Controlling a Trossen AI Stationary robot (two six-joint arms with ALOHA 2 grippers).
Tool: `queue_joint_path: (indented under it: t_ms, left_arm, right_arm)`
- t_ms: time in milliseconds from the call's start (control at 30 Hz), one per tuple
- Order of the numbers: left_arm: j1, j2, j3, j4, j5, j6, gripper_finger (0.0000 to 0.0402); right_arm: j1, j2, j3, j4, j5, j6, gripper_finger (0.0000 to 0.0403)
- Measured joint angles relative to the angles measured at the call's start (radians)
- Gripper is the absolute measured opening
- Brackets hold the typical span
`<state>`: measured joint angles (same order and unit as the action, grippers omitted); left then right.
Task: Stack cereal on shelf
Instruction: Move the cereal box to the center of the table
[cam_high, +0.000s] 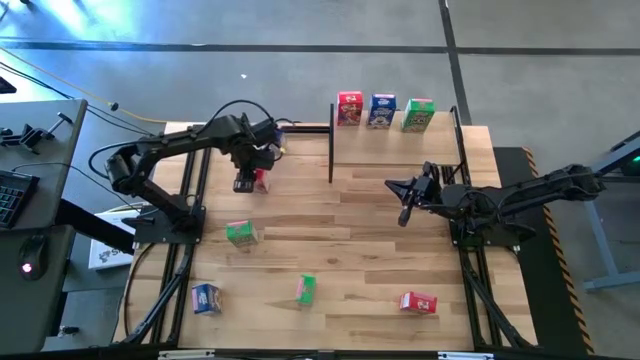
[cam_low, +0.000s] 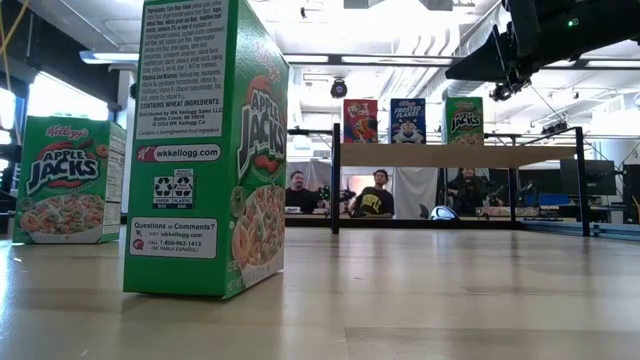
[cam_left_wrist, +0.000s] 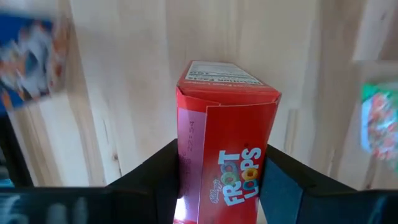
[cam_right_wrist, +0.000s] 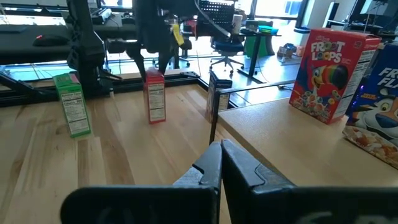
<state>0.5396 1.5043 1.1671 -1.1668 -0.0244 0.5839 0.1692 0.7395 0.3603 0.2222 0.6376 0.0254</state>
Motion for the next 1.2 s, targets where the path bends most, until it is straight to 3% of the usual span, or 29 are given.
queue_joint_path:
  t_ms: [200,733,1067,1200]
  left_arm:
    - [-0.057,-0.001,0.088,0.007,0.096,-0.084,0.0163]
    - [-0.304,-0.001,0.126,0.057,0.113,-0.426,0.0162]
    - [-0.346,0.044,0.127,0.294,0.2,-0.56,0.0162]
    - [-0.34,0.093,0.153,0.31,0.223,-0.575,0.0162]
  right_arm:
    - [0.0,0.0,0.0,0.0,0.0,0.0,0.0001]
    - [0.0,0.0,0.0,0.0,-0.005,0.0,0.0001]
    - [0.0,0.0,0.0,0.016,-0.006,0.001,0.0001]
    - [0.0,0.0,0.0,0.02,-0.008,0.003,0.0001]
